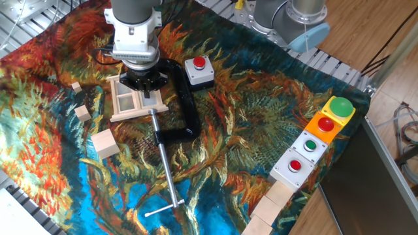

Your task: Close a sliding window

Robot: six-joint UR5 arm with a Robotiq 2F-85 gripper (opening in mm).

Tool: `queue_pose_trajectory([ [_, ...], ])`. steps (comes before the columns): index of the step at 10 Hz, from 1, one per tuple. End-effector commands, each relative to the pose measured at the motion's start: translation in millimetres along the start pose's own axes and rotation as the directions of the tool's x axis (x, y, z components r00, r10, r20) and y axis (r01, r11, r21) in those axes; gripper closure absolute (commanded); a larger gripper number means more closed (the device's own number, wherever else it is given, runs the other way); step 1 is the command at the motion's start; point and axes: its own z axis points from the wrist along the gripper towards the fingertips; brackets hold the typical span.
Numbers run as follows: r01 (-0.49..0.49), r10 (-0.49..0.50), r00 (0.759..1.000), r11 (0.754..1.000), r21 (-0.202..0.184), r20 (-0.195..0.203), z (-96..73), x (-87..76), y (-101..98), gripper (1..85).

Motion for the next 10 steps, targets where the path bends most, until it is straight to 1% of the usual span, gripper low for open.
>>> queue_pose_trajectory([
  [1,-0.005,0.006,1.000,1.000,-0.008,0.004,0.1,1.3,1.1,84.3],
  [2,-0.002,0.002,1.000,1.000,-0.004,-0.002,0.7,4.0,-0.6,84.3],
  [4,-0.003,0.003,1.000,1.000,-0.012,0.005,2.0,5.6,-0.7,84.3],
  [7,-0.013,0.013,1.000,1.000,-0.013,0.004,0.3,4.9,0.6,84.3],
  [10,-0.012,0.012,1.000,1.000,-0.008,0.016,0.4,1.8,-1.0,84.3],
])
